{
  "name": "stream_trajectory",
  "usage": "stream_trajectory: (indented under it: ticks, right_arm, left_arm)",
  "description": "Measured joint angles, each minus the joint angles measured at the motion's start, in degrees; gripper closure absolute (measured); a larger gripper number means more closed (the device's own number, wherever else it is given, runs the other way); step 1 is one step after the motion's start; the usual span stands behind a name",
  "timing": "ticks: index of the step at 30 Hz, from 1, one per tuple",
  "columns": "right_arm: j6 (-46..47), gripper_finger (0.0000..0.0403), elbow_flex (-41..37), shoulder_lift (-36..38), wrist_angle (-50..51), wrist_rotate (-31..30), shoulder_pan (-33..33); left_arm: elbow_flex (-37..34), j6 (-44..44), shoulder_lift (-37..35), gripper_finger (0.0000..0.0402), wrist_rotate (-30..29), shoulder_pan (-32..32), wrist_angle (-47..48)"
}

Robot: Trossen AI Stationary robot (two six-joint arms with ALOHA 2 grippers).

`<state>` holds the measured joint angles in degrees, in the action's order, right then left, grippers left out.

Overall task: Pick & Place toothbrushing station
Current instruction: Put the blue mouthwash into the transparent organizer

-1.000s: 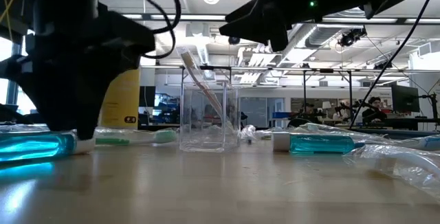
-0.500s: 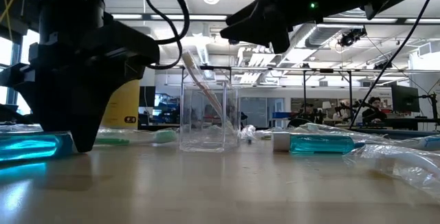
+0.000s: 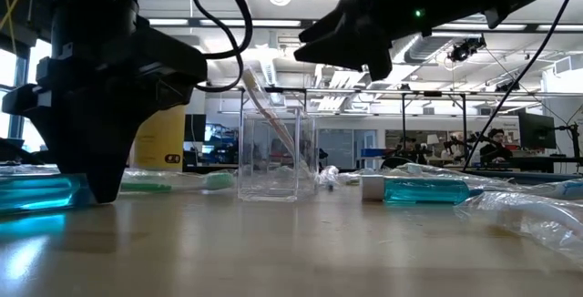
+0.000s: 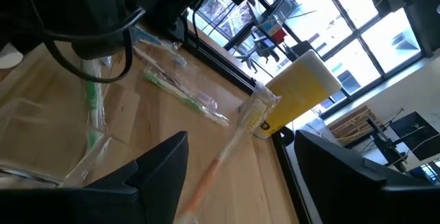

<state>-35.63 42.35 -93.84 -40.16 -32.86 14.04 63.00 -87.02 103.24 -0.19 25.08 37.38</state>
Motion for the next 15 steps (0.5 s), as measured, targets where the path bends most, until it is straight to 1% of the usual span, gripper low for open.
stream_trajectory:
  ticks: [5, 9, 12, 15]
  right_arm:
    - [0.0, 0.0144, 0.0, 0.0, 1.4, -0.9, 0.0]
    - [-0.3, 0.0144, 0.0, 0.0, 1.2, -5.1, 0.4]
    - [-2.0, 0.0144, 0.0, 0.0, 0.9, -9.5, 1.1]
    - [-4.8, 0.0144, 0.0, 0.0, 0.9, -13.6, 2.1]
  left_arm:
    - [0.0, 2.0, 0.0, 0.0318, -0.4, 0.0, 0.0]
    - [0.6, 4.6, -0.3, 0.0318, -1.6, 0.1, 0.8]
    - [3.4, 7.3, -0.2, 0.0318, -3.4, 0.1, 5.1]
    - [8.9, 10.3, -1.1, 0.0318, -4.7, 0.0, 11.9]
